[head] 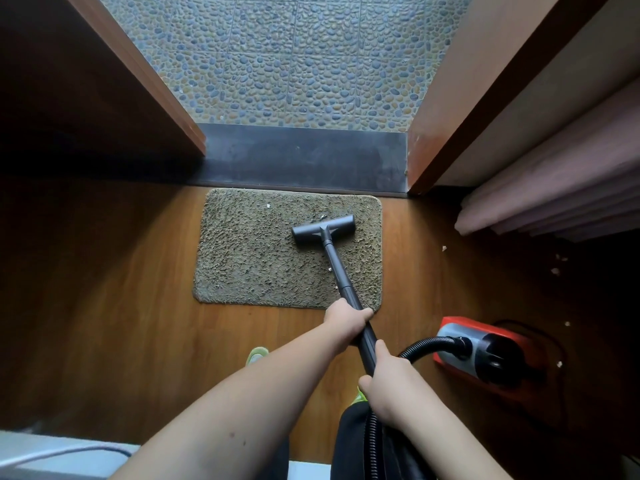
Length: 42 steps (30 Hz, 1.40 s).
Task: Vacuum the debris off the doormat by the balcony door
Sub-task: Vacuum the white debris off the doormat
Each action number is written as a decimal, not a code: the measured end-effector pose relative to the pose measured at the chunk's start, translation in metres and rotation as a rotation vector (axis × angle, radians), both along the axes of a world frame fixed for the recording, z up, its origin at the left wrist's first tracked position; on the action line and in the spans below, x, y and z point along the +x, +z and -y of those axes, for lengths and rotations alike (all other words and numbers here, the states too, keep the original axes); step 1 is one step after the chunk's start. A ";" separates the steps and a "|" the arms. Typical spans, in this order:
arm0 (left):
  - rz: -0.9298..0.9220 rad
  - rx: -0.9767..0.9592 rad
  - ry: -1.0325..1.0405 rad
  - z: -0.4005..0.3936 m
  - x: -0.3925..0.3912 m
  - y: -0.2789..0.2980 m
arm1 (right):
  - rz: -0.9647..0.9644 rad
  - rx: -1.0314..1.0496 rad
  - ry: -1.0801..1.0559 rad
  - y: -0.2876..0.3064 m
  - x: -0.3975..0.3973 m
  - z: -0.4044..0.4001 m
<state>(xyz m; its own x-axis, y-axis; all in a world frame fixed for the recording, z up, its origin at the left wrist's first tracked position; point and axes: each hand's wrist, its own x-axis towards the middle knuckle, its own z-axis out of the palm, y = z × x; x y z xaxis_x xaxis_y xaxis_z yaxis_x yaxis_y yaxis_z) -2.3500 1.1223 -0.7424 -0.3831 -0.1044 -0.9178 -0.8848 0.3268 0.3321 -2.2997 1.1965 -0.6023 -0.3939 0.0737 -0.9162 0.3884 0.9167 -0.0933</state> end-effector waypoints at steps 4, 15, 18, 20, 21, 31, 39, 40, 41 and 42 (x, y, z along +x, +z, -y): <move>-0.009 -0.010 -0.003 -0.003 0.012 0.003 | 0.007 -0.021 -0.030 0.005 0.009 -0.005; -0.034 -0.037 -0.015 0.005 -0.002 0.004 | -0.026 -0.046 -0.072 0.006 0.000 0.001; -0.039 -0.044 -0.010 0.007 -0.011 0.000 | -0.029 -0.050 -0.099 0.001 -0.008 0.003; -0.043 -0.041 0.001 0.008 -0.017 -0.001 | -0.035 -0.047 -0.098 -0.001 -0.013 0.005; -0.046 -0.038 0.004 0.008 -0.020 -0.002 | -0.041 -0.043 -0.090 -0.002 -0.015 0.005; -0.056 -0.040 0.002 0.011 -0.041 -0.005 | -0.068 -0.049 -0.089 -0.010 -0.033 0.009; -0.055 -0.054 -0.001 0.012 -0.047 -0.005 | -0.053 -0.036 -0.090 -0.011 -0.041 0.012; -0.054 -0.054 0.000 0.012 -0.047 -0.005 | -0.054 -0.036 -0.091 -0.011 -0.040 0.012; -0.052 -0.053 0.002 0.011 -0.046 -0.006 | -0.055 -0.036 -0.091 -0.011 -0.040 0.011; -0.050 -0.053 0.002 0.010 -0.045 -0.005 | -0.056 -0.035 -0.088 -0.010 -0.040 0.011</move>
